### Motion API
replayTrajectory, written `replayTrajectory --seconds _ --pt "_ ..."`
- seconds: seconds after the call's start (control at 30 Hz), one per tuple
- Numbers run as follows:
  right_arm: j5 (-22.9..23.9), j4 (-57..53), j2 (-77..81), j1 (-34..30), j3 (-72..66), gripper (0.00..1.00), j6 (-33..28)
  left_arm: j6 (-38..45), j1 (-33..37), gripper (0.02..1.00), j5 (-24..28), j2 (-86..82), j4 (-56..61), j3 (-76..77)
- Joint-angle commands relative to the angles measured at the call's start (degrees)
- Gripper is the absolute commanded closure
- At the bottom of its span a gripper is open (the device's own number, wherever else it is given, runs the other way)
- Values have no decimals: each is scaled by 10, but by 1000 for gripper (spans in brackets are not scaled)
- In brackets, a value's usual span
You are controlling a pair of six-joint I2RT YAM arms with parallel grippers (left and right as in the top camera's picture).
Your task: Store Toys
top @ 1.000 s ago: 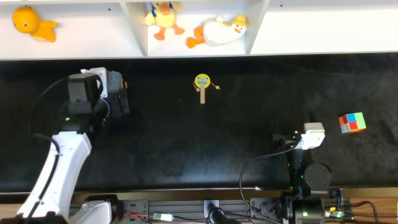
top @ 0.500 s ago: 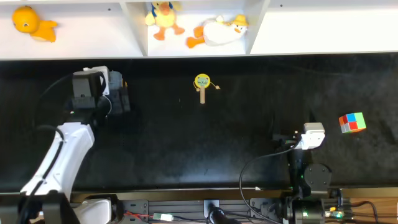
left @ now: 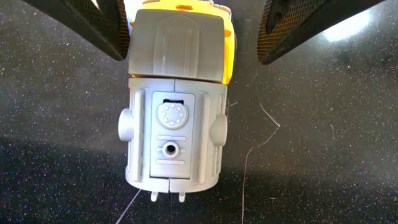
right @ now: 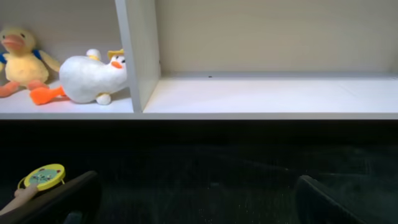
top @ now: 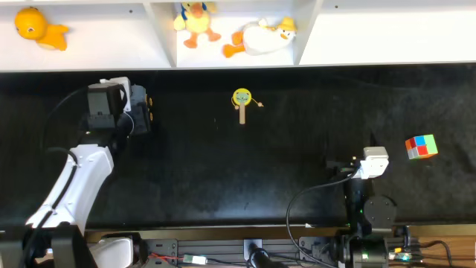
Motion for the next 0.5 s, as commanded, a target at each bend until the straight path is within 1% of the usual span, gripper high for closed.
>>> replayTrajectory --seconds 0.03,0.5 --pt "-5 2 -5 -1 -2 7 2 -2 -3 382 -6 3 3 -4" --pt "-5 2 -5 -1 -2 5 2 -2 -3 378 -4 10 14 -4"
